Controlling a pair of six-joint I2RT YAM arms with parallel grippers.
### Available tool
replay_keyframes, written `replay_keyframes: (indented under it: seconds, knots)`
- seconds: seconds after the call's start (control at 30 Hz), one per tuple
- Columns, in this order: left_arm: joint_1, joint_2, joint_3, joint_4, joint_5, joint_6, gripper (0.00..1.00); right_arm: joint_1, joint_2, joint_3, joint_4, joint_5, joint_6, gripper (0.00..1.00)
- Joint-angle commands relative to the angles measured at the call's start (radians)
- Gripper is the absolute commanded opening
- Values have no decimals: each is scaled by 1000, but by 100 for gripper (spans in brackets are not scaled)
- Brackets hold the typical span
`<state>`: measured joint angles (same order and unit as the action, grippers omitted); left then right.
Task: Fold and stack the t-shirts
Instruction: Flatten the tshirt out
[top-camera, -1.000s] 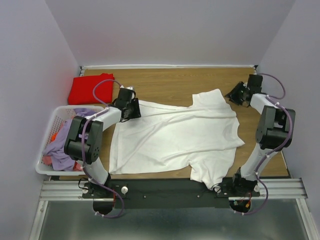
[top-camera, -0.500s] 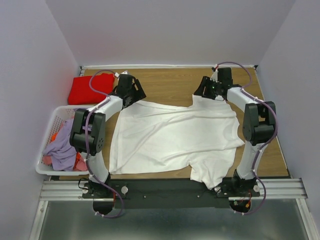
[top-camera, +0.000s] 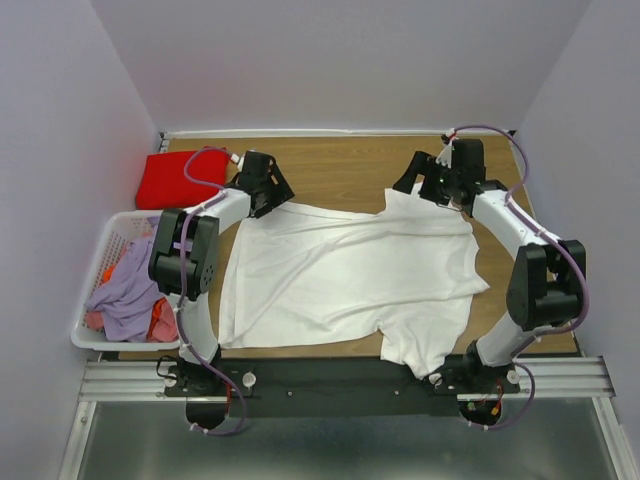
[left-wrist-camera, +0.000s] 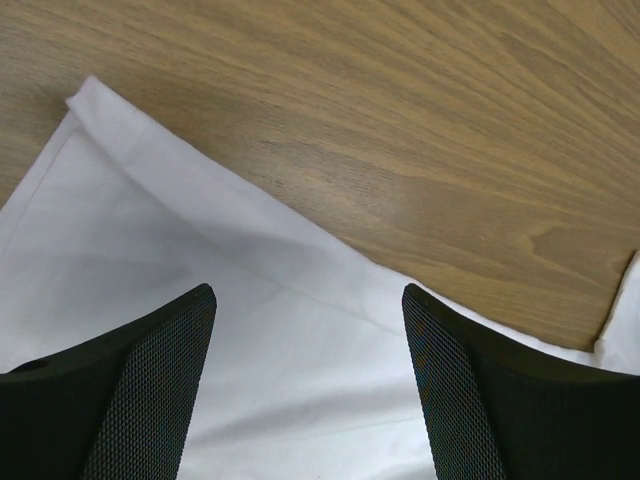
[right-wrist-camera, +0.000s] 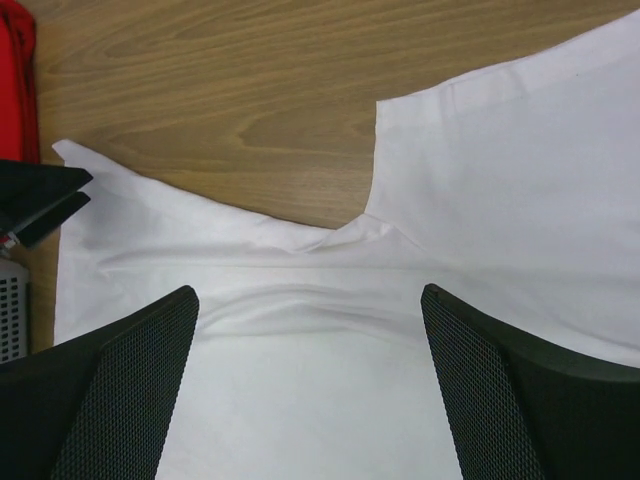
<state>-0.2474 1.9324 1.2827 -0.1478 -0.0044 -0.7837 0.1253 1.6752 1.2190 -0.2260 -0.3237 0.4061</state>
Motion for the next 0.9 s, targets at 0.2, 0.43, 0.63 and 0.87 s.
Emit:
replay_keyframes:
  seconds: [0.2, 0.43, 0.63, 0.87]
  knots:
    - [5, 69, 43, 27, 46, -40, 81, 2, -121, -78, -27, 107, -12, 100]
    - [5, 83, 69, 31, 49, -34, 73, 2, -158, -108, -49, 156, -41, 100]
    - [5, 114, 112, 24, 52, -32, 68, 2, -186, -136, -59, 176, -46, 100]
    - [8, 171, 204, 4, 50, -31, 56, 2, -195, -136, -79, 196, -64, 100]
